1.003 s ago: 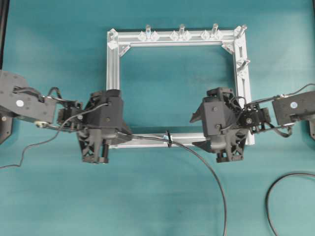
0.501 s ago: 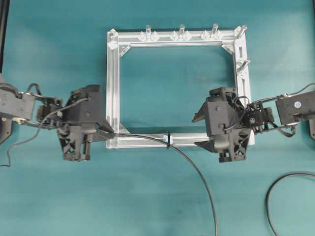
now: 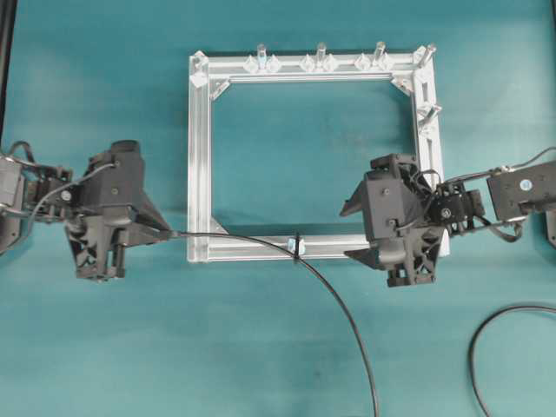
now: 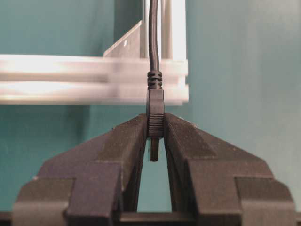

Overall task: Insert the wire through the string loop located in the center.
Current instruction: 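Pull the cable leftward through the loop with the left gripper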

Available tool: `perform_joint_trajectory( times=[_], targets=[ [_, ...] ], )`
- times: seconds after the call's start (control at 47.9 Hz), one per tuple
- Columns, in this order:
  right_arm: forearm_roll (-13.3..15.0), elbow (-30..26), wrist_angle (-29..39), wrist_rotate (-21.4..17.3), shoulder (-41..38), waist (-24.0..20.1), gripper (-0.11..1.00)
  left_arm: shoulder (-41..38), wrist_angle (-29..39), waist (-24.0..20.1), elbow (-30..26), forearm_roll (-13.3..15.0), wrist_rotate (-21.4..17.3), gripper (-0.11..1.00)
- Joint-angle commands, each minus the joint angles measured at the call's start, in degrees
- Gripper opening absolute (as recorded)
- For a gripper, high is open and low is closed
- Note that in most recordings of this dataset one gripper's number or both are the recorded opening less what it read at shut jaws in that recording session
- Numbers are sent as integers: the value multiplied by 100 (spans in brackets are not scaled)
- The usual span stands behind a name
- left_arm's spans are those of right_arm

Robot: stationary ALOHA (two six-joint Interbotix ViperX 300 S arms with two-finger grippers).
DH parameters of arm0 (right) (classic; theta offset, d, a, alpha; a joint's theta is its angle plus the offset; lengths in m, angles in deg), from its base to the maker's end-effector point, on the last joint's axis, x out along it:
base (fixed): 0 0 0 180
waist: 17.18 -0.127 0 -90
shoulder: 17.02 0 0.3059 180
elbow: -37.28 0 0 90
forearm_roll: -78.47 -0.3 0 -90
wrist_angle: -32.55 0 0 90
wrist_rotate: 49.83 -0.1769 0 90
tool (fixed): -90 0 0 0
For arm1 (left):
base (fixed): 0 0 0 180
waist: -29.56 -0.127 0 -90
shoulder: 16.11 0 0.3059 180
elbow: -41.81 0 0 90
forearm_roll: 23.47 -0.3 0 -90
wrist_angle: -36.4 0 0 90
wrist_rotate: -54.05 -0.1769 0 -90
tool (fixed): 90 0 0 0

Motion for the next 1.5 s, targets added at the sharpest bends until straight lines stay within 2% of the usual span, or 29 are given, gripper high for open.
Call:
perform_joint_trajectory(
  times=[0.0, 0.251, 0.522, 0.919, 1.483],
  targets=[
    [9, -53, -18, -9, 114, -9, 71, 185, 62, 0, 26, -9, 53, 15],
    [18, -44, -18, -9, 114, 0, 71, 422, 185, 0, 202, -9, 79, 15],
    [9, -44, -26, -9, 114, -9, 71, 439, 202, 9, 308, -9, 378, 15],
    [9, -53, -18, -9, 114, -9, 71, 9, 70, 105, 281, 0, 387, 15],
    [18, -53, -26, -9, 114, -9, 71, 0, 53, 105, 185, -9, 396, 15]
  ],
)
